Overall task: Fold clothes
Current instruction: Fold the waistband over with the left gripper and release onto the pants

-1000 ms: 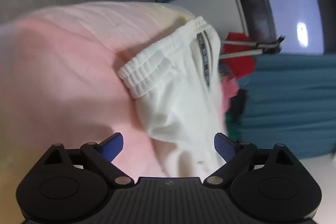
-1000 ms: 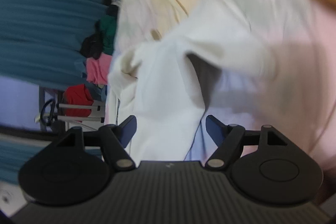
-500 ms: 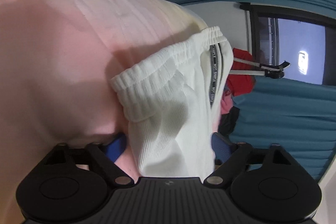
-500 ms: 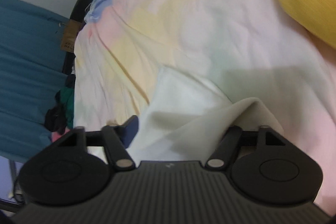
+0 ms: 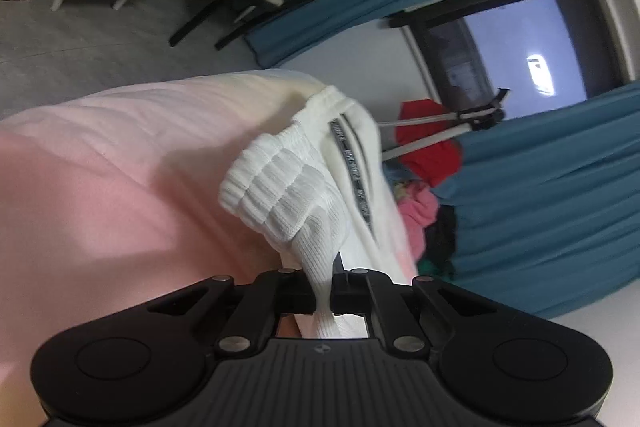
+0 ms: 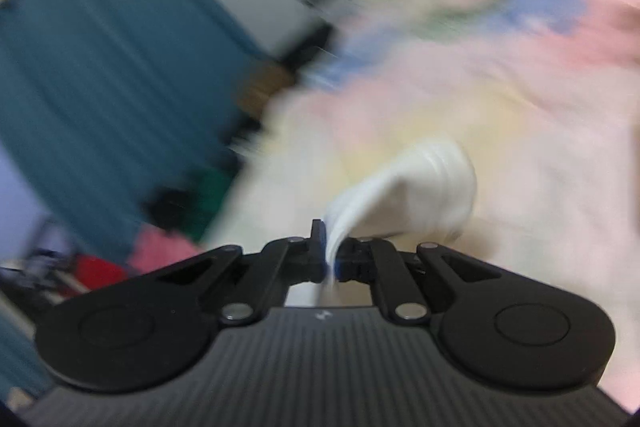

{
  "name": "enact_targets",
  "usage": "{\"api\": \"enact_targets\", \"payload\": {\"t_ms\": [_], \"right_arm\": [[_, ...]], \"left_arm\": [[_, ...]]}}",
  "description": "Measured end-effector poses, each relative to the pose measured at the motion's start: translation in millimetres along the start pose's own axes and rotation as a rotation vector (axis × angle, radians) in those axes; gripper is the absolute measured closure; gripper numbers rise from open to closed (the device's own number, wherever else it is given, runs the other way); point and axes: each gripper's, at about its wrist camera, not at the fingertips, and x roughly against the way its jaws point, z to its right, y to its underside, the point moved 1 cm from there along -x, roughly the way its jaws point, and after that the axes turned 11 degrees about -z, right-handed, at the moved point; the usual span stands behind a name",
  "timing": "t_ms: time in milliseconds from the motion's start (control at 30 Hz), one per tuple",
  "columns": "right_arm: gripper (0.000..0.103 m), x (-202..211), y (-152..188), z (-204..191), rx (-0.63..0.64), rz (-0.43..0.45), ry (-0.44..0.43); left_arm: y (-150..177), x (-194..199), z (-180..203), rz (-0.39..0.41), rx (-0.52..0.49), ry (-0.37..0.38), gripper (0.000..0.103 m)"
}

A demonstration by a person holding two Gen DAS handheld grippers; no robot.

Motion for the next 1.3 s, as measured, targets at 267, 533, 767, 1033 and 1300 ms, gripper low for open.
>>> {"api": "enact_targets", "payload": {"t_ms": [267, 533, 767, 1033, 1300], "right_arm": [[0.097, -10, -2, 43, -0.111, -0.046, 0.104], [0.097, 12, -19, 16, 0.035, 0.2, 0.252], [0.096, -38, -13, 59, -0.081, -0.068, 0.413], [0.035, -4, -11, 13, 0.063, 0.08, 0.377], [0.026, 41, 2, -55, 0.235, 0.181, 0.151]], "left_arm": [[16, 43, 12, 0.023, 0.013, 0.03, 0.098], [30, 67, 10, -0.012, 0.003, -0.033, 0.098], [30, 52, 16, -0.062, -0.12, -0.276, 0.096], [41, 44, 45, -0.032, -0.278, -0.437, 0.051], [99, 54, 110, 0.236, -0.594, -0.565, 0.006]]}}
